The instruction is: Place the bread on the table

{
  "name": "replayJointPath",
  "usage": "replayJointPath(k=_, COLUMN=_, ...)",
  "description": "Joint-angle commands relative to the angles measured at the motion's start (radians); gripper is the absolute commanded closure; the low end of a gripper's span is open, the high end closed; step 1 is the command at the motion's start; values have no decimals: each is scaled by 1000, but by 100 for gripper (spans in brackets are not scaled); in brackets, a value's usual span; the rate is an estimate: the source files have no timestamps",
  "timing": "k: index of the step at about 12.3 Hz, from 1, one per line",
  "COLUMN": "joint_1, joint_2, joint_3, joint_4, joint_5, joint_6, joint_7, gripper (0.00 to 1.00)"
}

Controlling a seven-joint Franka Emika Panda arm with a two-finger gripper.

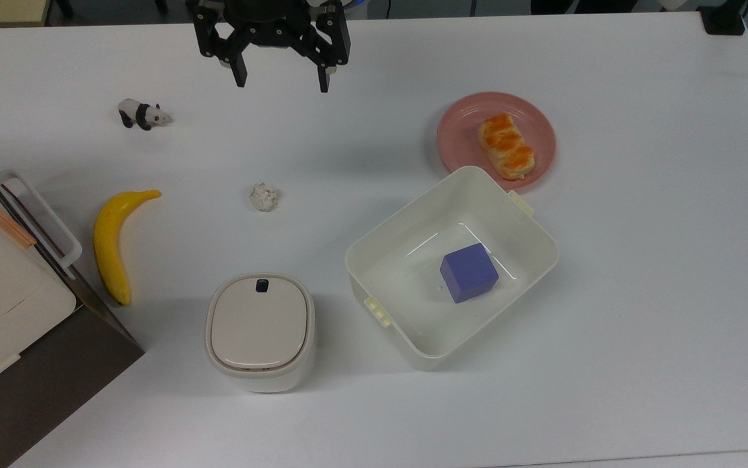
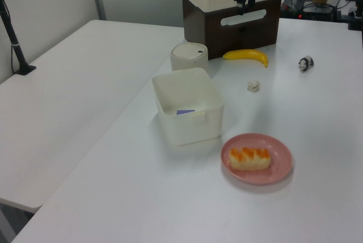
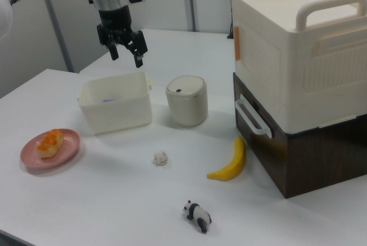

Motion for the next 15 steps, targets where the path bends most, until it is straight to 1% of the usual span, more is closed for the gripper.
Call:
replayJointPath(k=1, joint_1=12, joint_2=0, joint_3=-14, joint_4=8, joint_5=-7, joint_6=-35, joint_7=-28, gripper=0)
replayJointPath(k=3, joint_1=26, joint_2=-1, joint_3=-10, joint_4=-16, joint_5=-13, joint_6=-41, joint_7=-56, gripper=0)
replayJointPath(k=4, joint_1=38, joint_2=-6, joint_3=-4, joint_4=-45, joint_5=-39, joint_6=-58, joint_7=-79, gripper=0)
replayJointPath(k=6, joint_1=103, joint_2=-27, joint_3=0, joint_4=-132, joint_5=-88, joint_6=-54, joint_7=-84, gripper=0)
replayJointPath(k=8, joint_1=193, joint_2=-55, joint_3=0, joint_4=-243, joint_5=-93, joint_6=-25, joint_7=-82, gripper=0)
replayJointPath(k=10, joint_1=303, joint_2=-98, joint_3=0, joint_4=-381, joint_5=-110, joint_6=73, joint_7=-72, gripper=0)
replayJointPath(k=11, joint_1=348, joint_2=-98, joint_3=-2, joint_4=-403, joint_5=-112, joint_6=97, joint_7=-67, gripper=0)
replayJointPath(k=13, joint_1=405, joint_2=-87, joint_3=-3, joint_4=-407, joint_5=-110, joint_6=109, joint_7=-46, gripper=0)
replayJointPath(k=15, joint_1=452, joint_2=-65, joint_3=0, joint_4=-424, joint_5=-121, joint_6=158, joint_7=13, gripper=0)
